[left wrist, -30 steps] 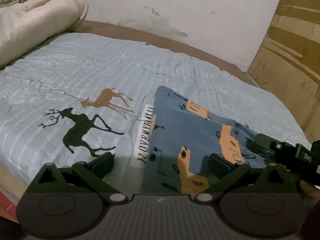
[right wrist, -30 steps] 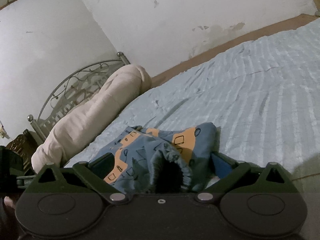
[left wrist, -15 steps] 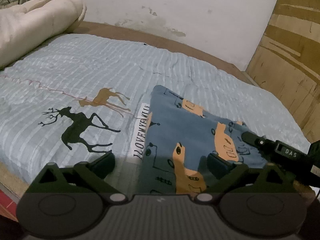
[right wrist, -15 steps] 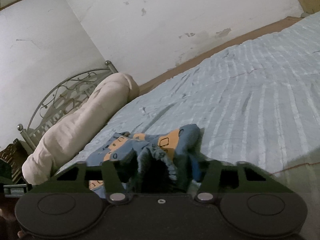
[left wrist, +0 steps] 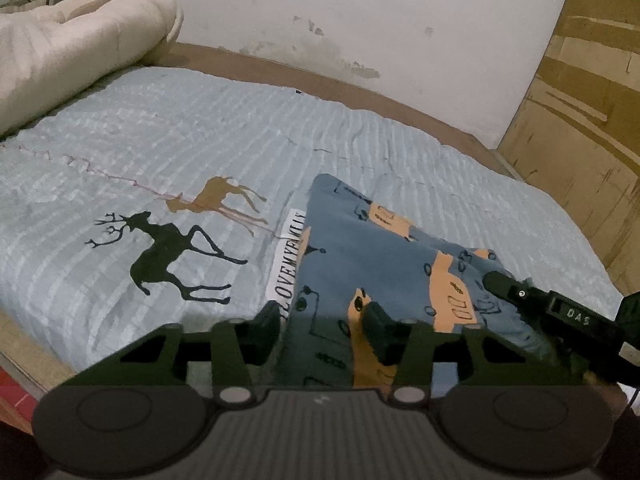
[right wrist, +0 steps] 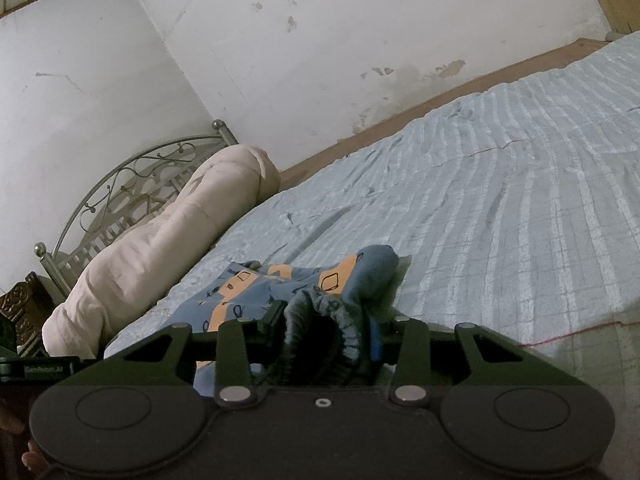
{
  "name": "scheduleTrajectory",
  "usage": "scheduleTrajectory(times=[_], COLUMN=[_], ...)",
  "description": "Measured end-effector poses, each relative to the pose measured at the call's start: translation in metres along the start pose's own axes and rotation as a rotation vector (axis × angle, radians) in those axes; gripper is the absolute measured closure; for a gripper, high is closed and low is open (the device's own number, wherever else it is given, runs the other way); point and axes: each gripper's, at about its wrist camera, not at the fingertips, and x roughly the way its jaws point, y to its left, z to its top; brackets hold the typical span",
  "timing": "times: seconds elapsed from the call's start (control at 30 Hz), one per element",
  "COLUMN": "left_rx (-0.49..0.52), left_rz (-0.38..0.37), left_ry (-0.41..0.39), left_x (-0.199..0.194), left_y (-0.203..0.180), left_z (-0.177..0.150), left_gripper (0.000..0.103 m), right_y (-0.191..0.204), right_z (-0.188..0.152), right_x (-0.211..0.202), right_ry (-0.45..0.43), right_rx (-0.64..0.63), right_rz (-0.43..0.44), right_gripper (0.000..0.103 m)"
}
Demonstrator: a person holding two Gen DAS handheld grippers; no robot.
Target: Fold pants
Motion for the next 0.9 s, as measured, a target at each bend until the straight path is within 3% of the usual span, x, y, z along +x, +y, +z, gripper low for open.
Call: scheduleTrajectory(times=[0.37, 0.53, 0.9], left_rx=[0.005, 0.015, 0.045], left_rz=[0.005, -0.003, -0.021], left_ry=[-0.007, -0.022, -0.073], left_x=[0.0, -0.003, -0.015], left_y=[-0.003, -0.006, -0.014], left_z=[-0.002, 0.0, 0.008], left_gripper=[0.072, 0.086, 0.089], right_y=[0.006, 0.006, 0.022], right_z=[-0.001, -0.001, 0.009], right_x=[0.001, 0.002, -0.004], right_ry=[-0.005, -0.008, -0.01], right_rx=[-0.026, -0.033, -0.096], right_rz=[-0.016, -0.015, -0.026], right_gripper=[0.065, 0.068, 0.078])
